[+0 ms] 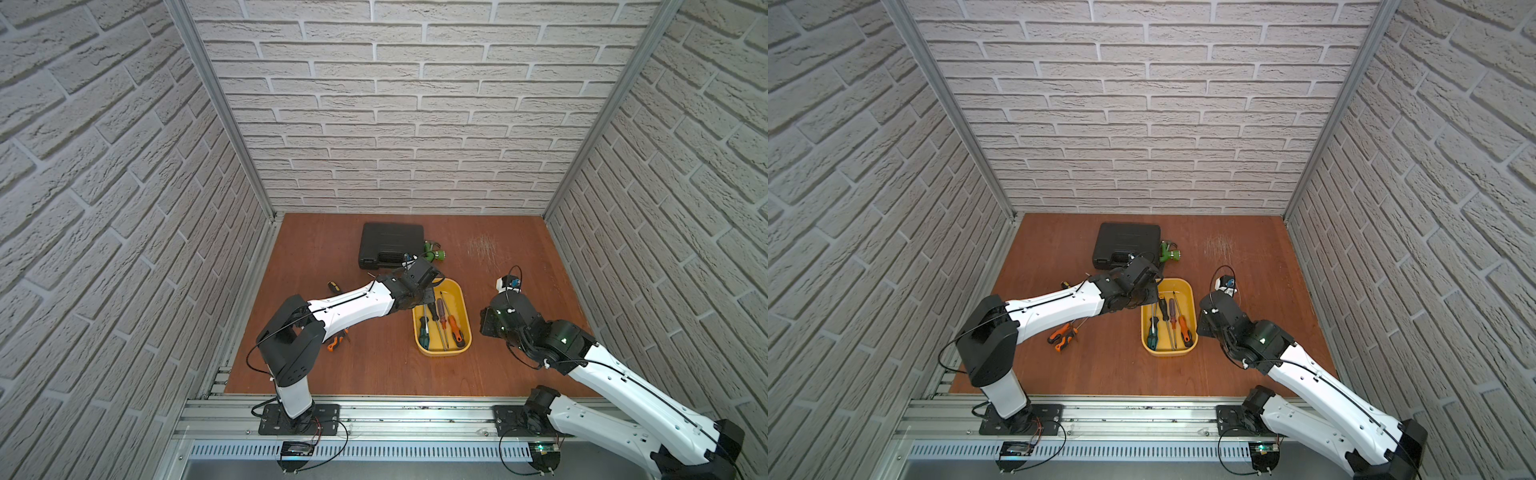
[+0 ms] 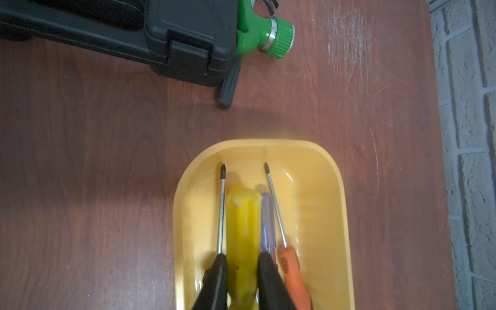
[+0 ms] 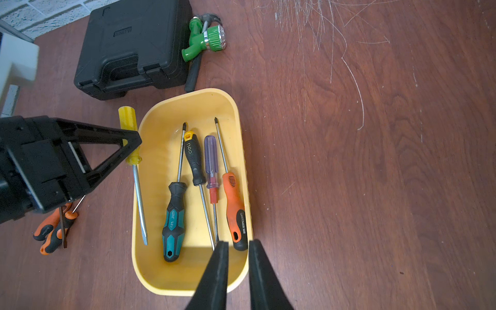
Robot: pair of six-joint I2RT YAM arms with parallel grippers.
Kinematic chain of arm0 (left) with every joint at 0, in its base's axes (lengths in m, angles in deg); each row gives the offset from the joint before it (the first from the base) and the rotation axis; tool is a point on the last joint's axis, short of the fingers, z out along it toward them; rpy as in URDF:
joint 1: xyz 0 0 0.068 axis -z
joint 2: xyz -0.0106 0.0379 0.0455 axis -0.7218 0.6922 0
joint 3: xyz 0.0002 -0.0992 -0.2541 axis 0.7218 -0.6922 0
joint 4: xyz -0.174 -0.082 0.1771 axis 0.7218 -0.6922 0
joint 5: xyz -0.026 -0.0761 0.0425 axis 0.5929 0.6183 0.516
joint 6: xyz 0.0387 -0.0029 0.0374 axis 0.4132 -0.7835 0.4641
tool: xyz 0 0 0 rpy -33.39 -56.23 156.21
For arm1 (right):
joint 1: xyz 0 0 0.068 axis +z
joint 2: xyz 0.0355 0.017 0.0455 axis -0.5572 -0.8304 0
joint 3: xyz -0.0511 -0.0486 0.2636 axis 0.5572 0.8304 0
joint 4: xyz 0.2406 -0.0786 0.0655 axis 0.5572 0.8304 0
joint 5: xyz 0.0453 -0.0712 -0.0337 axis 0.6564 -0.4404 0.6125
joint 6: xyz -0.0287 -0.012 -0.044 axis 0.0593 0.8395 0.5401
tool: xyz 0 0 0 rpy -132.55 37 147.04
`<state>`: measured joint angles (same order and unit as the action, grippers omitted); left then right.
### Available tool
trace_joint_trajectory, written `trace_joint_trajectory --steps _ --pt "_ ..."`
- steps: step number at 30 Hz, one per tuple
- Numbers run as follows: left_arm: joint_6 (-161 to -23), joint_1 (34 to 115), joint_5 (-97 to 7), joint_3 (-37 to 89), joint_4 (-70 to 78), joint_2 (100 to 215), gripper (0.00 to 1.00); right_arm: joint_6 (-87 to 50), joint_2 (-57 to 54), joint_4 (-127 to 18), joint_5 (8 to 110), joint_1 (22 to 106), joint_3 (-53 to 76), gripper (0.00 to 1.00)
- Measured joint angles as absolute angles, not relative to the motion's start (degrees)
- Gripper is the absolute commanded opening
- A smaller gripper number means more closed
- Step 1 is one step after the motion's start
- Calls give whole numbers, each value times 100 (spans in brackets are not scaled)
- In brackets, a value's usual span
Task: Put the screwdriver on the desktop into the storage box
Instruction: Place the screwdriver in the storage box.
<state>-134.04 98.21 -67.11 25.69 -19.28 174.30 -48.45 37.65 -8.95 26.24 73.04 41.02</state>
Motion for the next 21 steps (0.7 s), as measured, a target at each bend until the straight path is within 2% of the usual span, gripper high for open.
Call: trace_joint_trajectory --steps 21 --pt "-13642 9998 -6612 2399 -1616 17745 0 -4843 3616 -1072 2724 7245 4283 20"
